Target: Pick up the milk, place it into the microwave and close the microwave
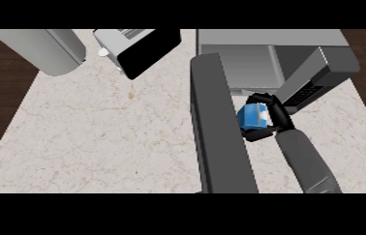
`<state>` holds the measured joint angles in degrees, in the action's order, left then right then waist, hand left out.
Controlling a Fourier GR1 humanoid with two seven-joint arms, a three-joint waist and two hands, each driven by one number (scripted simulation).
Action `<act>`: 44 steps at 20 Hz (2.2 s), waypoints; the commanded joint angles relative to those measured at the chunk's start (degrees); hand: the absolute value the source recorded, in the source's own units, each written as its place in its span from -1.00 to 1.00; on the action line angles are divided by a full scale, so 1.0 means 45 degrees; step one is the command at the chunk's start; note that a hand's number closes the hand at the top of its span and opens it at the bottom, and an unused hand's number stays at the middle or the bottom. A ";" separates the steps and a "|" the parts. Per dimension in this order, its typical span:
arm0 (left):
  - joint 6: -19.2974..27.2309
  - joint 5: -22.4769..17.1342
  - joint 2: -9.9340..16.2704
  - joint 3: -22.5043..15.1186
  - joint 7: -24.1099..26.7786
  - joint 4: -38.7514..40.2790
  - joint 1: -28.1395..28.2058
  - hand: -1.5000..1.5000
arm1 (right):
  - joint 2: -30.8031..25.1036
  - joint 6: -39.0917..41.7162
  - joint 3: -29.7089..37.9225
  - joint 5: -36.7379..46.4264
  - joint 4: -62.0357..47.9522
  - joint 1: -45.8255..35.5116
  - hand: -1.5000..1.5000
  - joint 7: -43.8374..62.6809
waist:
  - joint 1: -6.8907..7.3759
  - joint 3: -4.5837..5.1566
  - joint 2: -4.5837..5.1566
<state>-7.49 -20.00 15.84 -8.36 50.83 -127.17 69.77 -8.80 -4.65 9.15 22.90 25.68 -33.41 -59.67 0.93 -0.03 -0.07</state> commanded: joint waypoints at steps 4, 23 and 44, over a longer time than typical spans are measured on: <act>-0.0562 -0.0691 0.0116 0.0921 -0.0040 0.1141 -0.0944 -1.00 | -0.0061 -0.0383 0.0165 -0.0168 0.0906 -0.1563 1.00 0.2033 | -0.0054 0.0010 0.0009; -0.0680 -0.0762 0.0353 0.1173 -0.1616 0.1607 -0.2523 -1.00 | -0.0697 -0.3978 0.0961 0.0592 -0.3074 -0.5588 1.00 0.5231 | 0.0957 -0.0023 0.0551; -0.0425 0.0003 0.0677 0.1190 -0.2395 0.1920 -0.4523 -1.00 | -0.0895 -0.4361 0.1479 0.0526 -0.4220 -0.6417 -1.00 0.4802 | 0.1330 -0.0065 0.0736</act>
<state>-9.68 -20.78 18.53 -2.52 41.27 -117.96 50.68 -11.75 -28.46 15.42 25.66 7.24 -60.56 -37.92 7.15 -0.30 3.34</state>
